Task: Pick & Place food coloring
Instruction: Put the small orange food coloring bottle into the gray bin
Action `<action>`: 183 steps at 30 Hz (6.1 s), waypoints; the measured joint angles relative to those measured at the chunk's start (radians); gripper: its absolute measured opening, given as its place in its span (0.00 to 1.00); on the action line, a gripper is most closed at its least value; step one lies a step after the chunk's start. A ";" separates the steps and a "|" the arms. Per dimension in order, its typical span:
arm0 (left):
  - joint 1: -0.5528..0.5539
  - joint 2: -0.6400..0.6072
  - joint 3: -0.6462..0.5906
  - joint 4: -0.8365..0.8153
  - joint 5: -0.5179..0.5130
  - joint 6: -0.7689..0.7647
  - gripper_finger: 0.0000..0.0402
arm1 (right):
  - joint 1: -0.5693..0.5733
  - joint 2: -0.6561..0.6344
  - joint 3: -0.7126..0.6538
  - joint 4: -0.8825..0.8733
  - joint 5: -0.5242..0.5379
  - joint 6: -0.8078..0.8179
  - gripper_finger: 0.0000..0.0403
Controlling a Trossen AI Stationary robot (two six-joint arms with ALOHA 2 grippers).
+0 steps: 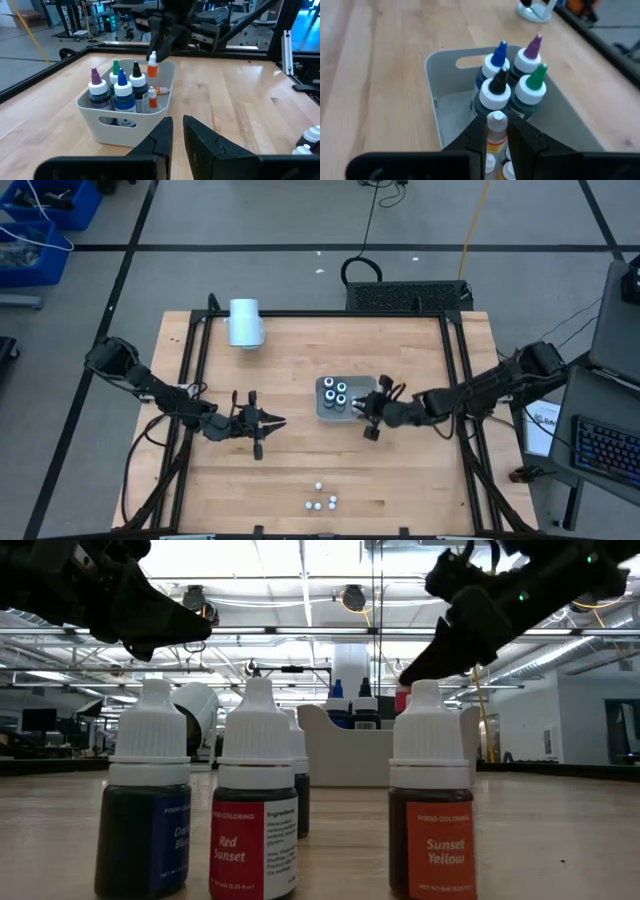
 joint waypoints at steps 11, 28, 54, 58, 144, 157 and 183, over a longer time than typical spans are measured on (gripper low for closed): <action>0.024 0.000 0.000 -0.013 -0.007 0.002 0.13 | -0.066 0.004 -0.106 0.150 -0.111 -0.021 0.11; 0.047 0.000 0.000 -0.074 0.027 -0.153 0.13 | -0.066 -0.048 -0.106 0.167 -0.116 -0.080 0.11; 0.047 0.000 0.000 -0.073 0.017 -0.145 0.13 | -0.091 -0.081 -0.106 0.114 -0.160 -0.136 0.11; 0.048 0.000 0.000 -0.073 0.014 -0.115 0.13 | -0.091 -0.081 -0.106 0.114 -0.148 -0.110 0.11; 0.039 0.001 0.000 -0.085 0.062 -0.181 0.13 | -0.175 0.085 -0.024 0.007 -0.060 0.043 0.11; 0.037 0.001 0.000 -0.087 0.052 -0.182 0.13 | -0.189 0.082 -0.024 -0.011 -0.083 0.084 0.11; 0.059 0.001 0.000 -0.071 0.025 -0.102 0.13 | -0.190 0.082 -0.030 -0.068 -0.029 0.111 0.11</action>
